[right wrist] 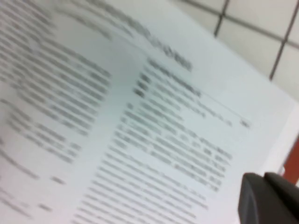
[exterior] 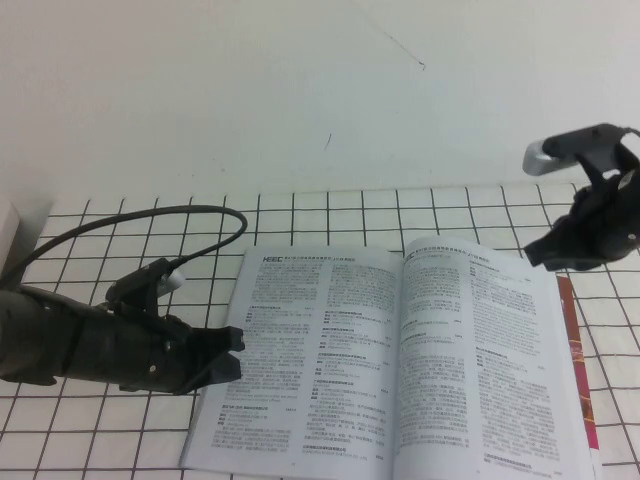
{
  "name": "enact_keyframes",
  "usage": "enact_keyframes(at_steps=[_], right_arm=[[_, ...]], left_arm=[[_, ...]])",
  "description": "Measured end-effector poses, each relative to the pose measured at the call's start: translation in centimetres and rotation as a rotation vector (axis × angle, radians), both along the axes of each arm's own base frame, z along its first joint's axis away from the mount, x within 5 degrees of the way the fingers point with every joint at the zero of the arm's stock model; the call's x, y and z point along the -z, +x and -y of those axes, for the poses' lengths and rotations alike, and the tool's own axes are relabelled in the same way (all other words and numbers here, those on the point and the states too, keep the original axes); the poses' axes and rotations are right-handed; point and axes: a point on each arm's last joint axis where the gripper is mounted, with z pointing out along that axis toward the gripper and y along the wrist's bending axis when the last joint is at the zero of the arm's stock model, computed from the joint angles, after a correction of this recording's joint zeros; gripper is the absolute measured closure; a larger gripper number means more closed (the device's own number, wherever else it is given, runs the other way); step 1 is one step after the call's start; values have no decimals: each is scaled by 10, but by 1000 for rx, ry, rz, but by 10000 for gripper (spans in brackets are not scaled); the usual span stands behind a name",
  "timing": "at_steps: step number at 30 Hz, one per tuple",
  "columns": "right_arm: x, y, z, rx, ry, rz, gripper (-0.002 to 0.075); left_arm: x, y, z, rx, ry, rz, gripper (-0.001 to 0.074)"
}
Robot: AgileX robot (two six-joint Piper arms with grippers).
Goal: Close book
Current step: 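Close the open booklet and leave it lying on the table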
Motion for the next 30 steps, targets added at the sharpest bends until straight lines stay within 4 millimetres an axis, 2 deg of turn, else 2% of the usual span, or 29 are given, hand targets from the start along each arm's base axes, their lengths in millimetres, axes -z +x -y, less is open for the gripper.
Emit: enact_keyframes(at_steps=[2,5,8,10,12,15,21,26,30], right_arm=[[-13,-3,-11,-62,32,42,728],[-10,-10,-42,-180,93,39,729],[14,-16,-72,-293,99,-15,729],[37,-18,-88,-353,76,-72,729],[54,-16,-91,-370,31,-117,729],[74,-12,-86,-326,-33,-185,729],[76,-6,-75,-189,-28,-238,727],[77,-5,-72,-167,-13,-246,727],[77,-5,-73,-179,-8,-244,727]], left_arm=[[0,0,0,3,-2,-3,739],[1,0,0,4,-2,-6,739],[1,0,0,2,-3,-8,739],[1,-1,0,5,-1,-7,739],[1,-1,-1,12,7,-6,739],[1,-2,-1,37,8,-9,739],[0,1,-15,34,6,-12,739],[-3,6,-36,-45,28,12,739],[-6,9,-42,-88,26,36,739]])
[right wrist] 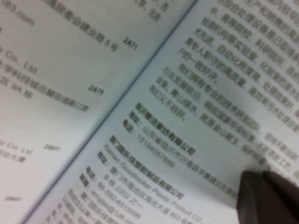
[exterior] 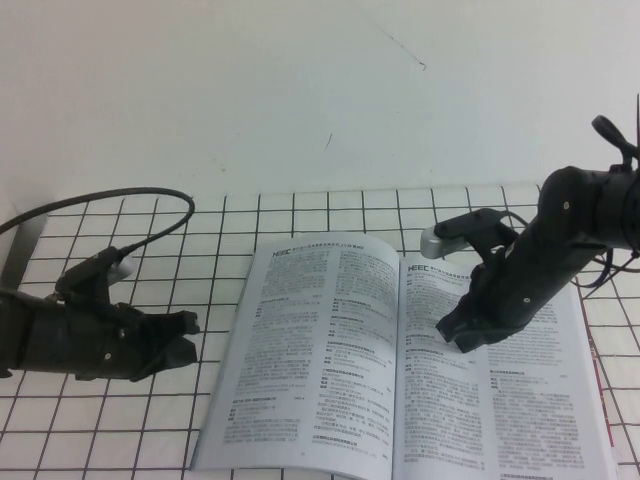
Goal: Close book
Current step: 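Close the open booklet and leave it lying on the table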
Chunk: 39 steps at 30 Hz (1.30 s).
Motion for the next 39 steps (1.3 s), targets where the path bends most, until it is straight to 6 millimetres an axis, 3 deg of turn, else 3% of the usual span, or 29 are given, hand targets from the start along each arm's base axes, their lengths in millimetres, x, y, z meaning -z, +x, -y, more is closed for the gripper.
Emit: enact_keyframes(at_steps=[15,30,39], right_arm=[[1,1,3,-11,36,-11,727],[1,2,2,-26,51,-10,727],[1,2,2,-23,58,-10,727]], left_arm=[[17,0,37,51,-72,-22,739],[-7,7,66,209,-338,89,739],[-15,-12,106,362,-374,90,739]])
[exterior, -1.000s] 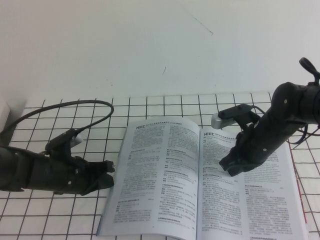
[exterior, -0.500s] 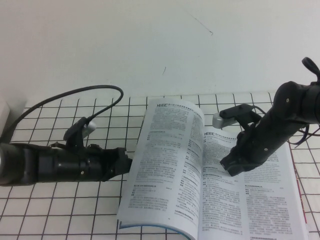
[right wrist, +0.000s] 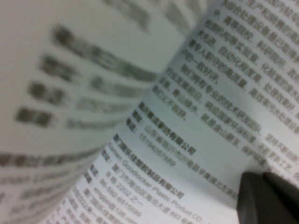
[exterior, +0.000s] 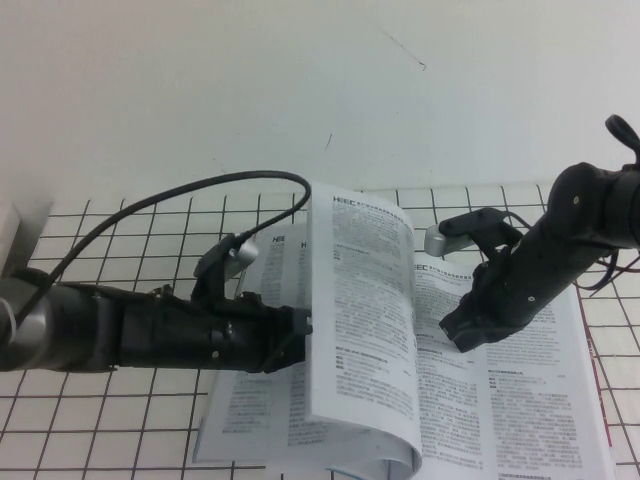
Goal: Close book
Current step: 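Close the open booklet and leave it lying on the table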
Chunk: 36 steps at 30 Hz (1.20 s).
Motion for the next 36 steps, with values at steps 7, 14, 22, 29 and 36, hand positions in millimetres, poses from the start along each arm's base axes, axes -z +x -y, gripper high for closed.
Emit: enact_keyframes(at_steps=[7,14,22,29,36], right_arm=[[0,0,0,-3,0,-1,727],[0,0,0,-3,0,-1,727],[0,0,0,-3,0,-1,727],[0,0,0,3,0,-3,727],[0,0,0,11,4,-2,727]], left_arm=[[-36,-13,12,62,-35,111,739],[-96,-29,3,29,-45,297,739],[-97,-25,-63,-182,349,224,739],[-23,-3,-86,-219,501,-69,739],[21,6,-77,-191,541,-171,739]])
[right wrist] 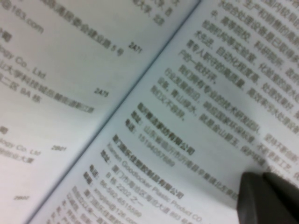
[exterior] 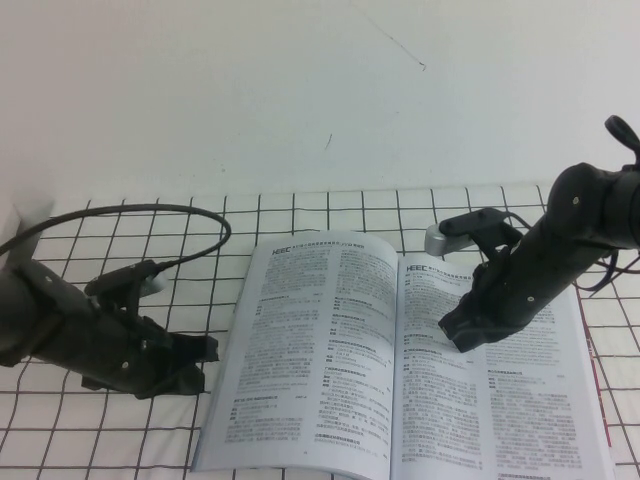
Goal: Close book
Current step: 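Close the open booklet and leave it lying on the table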
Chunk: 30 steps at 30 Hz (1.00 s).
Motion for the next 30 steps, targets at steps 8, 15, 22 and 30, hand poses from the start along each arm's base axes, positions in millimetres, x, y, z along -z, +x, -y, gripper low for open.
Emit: enact_keyframes(at_steps=[8,15,22,30], right_arm=[[0,0,0,4,2,1,727],[0,0,0,6,2,0,727],[0,0,0,7,3,0,727],[-2,1,0,27,4,7,727]], left_arm=[[4,-1,27,84,5,60,739],[-3,0,44,122,-11,106,739],[-34,6,61,160,-83,175,739],[-92,1,73,189,-191,300,739]])
